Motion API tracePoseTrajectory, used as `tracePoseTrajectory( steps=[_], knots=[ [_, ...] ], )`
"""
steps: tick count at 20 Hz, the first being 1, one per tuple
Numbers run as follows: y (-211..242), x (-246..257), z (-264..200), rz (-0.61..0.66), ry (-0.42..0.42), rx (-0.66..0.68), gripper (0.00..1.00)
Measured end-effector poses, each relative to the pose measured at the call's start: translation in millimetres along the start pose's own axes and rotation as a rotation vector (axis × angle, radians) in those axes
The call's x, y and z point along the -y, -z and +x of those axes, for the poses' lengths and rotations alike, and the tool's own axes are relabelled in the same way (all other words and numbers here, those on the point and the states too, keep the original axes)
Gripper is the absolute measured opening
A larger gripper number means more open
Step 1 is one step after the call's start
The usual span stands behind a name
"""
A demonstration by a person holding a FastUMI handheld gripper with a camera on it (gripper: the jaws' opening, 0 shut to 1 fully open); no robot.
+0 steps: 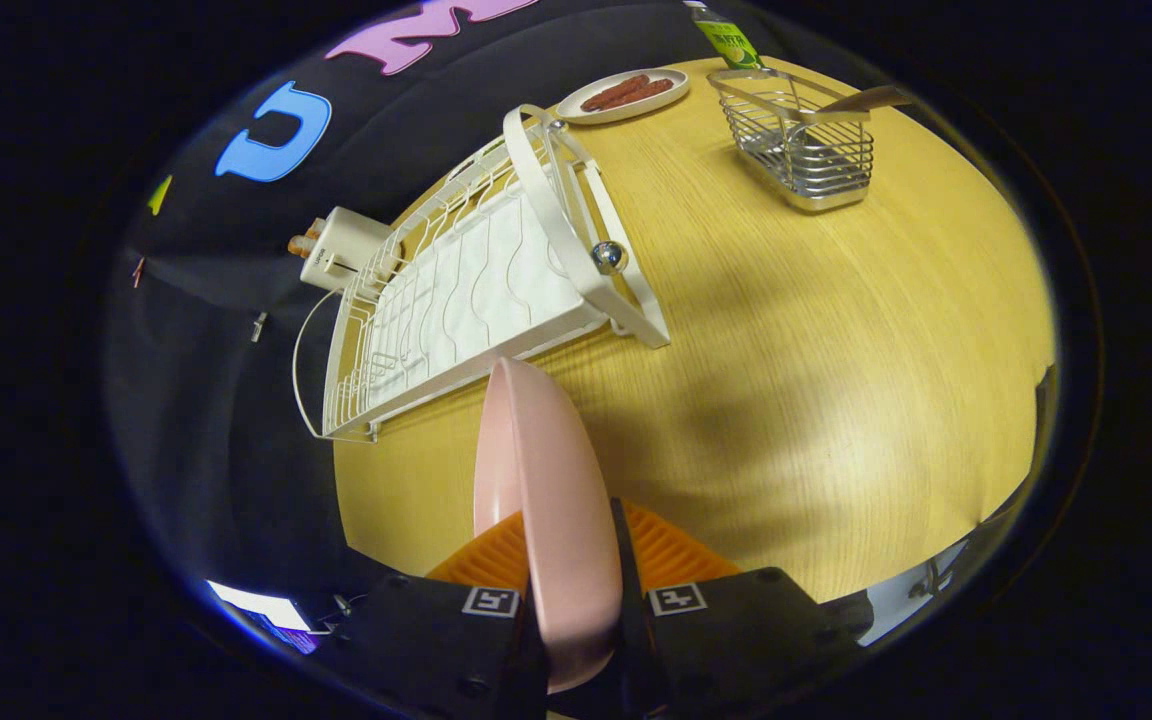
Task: Take the plate from the dish rack, then take the spoon from the basket and place it into the plate.
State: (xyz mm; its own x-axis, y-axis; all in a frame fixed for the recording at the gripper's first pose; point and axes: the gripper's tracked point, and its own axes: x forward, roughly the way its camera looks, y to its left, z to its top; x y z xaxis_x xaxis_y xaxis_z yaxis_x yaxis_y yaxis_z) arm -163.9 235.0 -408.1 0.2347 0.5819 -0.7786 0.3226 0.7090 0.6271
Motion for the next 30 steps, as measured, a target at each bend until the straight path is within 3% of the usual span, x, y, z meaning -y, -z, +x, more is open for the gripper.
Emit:
tracePoseTrajectory(
  steps=[4,11,13,14,16,23,30],
  knots=[
    [1.8,0.7,7.9,0.009,0.019,-0.003,0.35],
    [-5.9,26.7,9.6,-0.092,0.16,0.024,0.63],
    [-11.7,27.2,5.1,-0.09,0.162,0.049,0.65],
    [-13.0,25.9,4.2,-0.084,0.157,0.056,0.79],
    [-17.6,26.1,-0.8,-0.09,0.158,0.078,0.91],
    [-57.5,27.1,-60.7,-0.216,0.142,0.262,0.97],
    [-138.2,44.1,-148.2,-0.393,0.17,0.479,0.97]
  ],
)
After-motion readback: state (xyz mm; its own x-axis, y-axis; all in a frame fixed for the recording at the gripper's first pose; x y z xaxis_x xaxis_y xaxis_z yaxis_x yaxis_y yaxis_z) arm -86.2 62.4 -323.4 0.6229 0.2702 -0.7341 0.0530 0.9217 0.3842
